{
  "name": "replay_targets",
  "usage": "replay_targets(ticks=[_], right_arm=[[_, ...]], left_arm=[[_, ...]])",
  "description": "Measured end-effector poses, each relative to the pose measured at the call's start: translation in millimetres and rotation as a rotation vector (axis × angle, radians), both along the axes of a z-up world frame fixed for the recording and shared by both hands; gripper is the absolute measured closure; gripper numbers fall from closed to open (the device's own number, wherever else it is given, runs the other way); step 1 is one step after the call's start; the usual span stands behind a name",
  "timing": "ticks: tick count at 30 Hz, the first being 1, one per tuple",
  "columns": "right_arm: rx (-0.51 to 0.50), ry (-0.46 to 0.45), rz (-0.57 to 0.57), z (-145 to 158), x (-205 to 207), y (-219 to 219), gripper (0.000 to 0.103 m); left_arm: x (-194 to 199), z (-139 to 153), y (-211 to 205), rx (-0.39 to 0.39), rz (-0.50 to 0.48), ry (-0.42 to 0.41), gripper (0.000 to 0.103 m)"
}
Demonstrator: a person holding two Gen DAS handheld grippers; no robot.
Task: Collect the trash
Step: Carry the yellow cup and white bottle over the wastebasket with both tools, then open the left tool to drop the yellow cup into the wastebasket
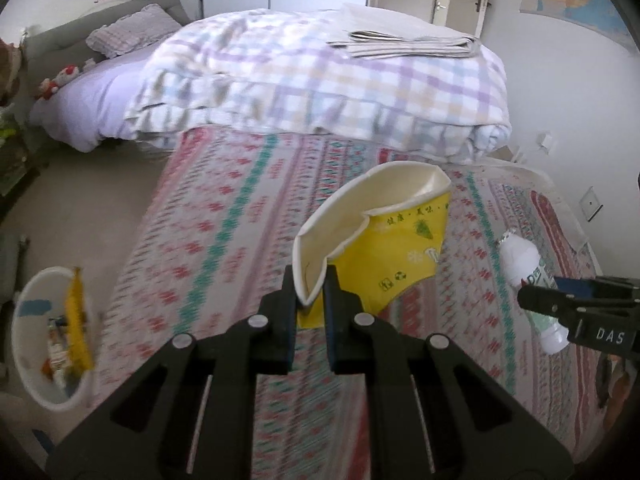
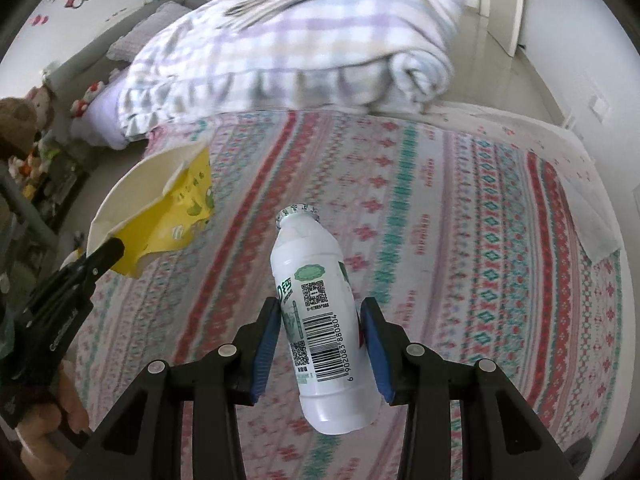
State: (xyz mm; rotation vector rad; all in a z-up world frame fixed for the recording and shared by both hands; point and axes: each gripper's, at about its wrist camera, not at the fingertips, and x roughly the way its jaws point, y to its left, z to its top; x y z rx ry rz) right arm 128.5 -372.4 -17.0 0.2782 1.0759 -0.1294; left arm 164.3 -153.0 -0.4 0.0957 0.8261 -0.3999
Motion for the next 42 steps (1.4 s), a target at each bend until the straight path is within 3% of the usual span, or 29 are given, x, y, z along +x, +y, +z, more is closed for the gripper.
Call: replay_targets(ticks=[23,35,37,39,40,41,42], right_arm=[[0.020,-0.040,0.197,8.2,31.1,144.0,0.061],[0.031,-0.030,0.271,-1.9,47.2,204.8,0.061],[0.039,-0.029,0.276,-2.9,50.2,211.6,0.061],[0.046,-0.027,0.284,-5.1,52.9,220.9,0.061],[0.048,-0.027,0.287,-5.6,53.4,223.7,0.061],[0.051,-0.028,0.294,-6.3,54.5,228.9,0.061],[0.052,-0.028,0.298,-6.3,54.5,233.7,0.061]], left_arm=[[-2.5,13.8,181.6,0.068,0.230,0.009,0.090],[2.0,-3.7,271.5,0.096,0.410,0.053,0.089],[4.8,-8.0,279.8,0.087,0.424,0.054,0.083],[9.7,-16.0,285.0,0.080,0.425,0.083,0.065],[11.7,-20.5,286.7,0.074,0.432,0.108,0.050],[11.6,-22.3,287.7,0.067,0.438,0.115,0.041],[11.4,-24.1,288.4,0.064,0.442,0.123,0.041]])
